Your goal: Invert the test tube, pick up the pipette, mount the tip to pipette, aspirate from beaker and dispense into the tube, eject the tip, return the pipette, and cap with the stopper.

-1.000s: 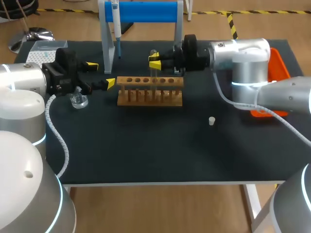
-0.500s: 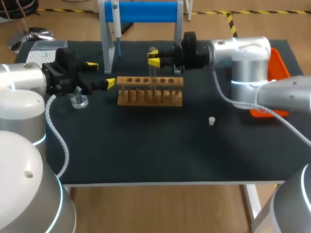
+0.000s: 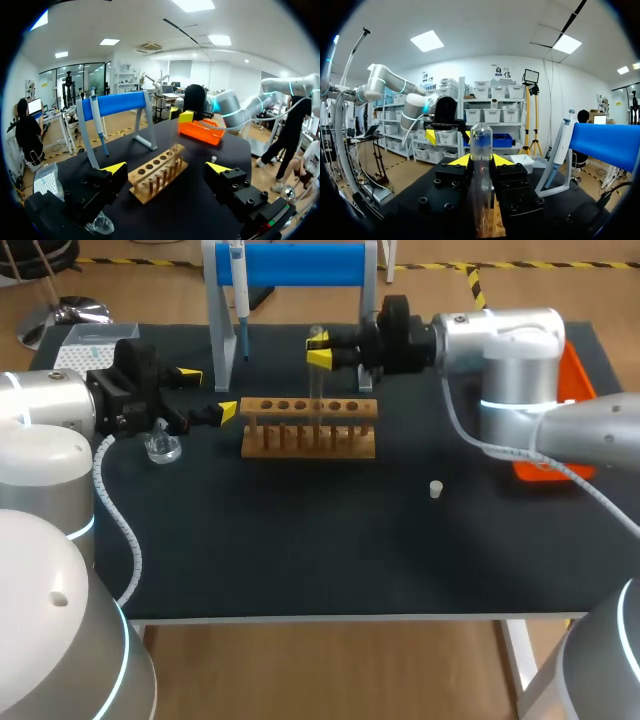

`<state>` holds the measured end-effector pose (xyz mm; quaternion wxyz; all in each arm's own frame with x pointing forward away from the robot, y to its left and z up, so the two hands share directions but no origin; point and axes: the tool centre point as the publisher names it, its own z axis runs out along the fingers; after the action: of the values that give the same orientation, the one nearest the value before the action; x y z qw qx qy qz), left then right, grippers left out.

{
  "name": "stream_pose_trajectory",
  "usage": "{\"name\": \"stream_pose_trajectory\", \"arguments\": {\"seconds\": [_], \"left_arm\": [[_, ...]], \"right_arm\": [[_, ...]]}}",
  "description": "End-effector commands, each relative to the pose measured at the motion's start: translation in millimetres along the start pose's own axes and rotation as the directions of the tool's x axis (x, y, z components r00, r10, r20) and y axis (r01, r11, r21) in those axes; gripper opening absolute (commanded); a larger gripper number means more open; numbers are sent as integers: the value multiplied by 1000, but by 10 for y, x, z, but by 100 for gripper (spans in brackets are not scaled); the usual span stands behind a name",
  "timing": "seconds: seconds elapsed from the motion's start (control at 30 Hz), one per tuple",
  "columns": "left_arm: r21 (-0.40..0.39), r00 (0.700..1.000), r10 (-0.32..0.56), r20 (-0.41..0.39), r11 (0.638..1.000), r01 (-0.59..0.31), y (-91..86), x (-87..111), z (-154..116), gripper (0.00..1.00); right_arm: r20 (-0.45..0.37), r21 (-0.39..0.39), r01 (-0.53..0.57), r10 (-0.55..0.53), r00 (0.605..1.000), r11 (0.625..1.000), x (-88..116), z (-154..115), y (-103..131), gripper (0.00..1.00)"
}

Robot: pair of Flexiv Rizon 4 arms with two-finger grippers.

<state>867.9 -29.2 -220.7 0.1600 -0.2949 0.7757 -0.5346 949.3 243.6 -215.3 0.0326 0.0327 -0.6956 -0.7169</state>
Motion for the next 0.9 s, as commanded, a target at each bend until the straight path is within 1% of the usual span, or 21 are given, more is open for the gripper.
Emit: {"name": "stream_pose_trajectory", "arguments": {"seconds": [0.03,0.23,0.4,0.43,0.5,0.9], "left_arm": [[7,1000,1,3,1000,-1,19,6,9,100],[7,1000,1,3,1000,-1,19,6,9,100],[7,1000,1,3,1000,-1,19,6,9,100],[7,1000,1,3,1000,-1,19,6,9,100],[7,1000,1,3,1000,-1,19,6,9,100],[7,1000,1,3,1000,-1,19,6,9,100]], "right_arm": [[12,4,2,-2,1000,1000,66,-25,83,0],[29,0,14,-14,999,1000,123,-45,198,0],[32,-6,15,-14,999,1000,198,-75,333,0],[27,-9,30,-29,999,1000,220,-80,362,0],[60,9,42,-43,997,999,254,-106,388,0],[60,9,42,-43,997,999,254,-106,388,0]]}}
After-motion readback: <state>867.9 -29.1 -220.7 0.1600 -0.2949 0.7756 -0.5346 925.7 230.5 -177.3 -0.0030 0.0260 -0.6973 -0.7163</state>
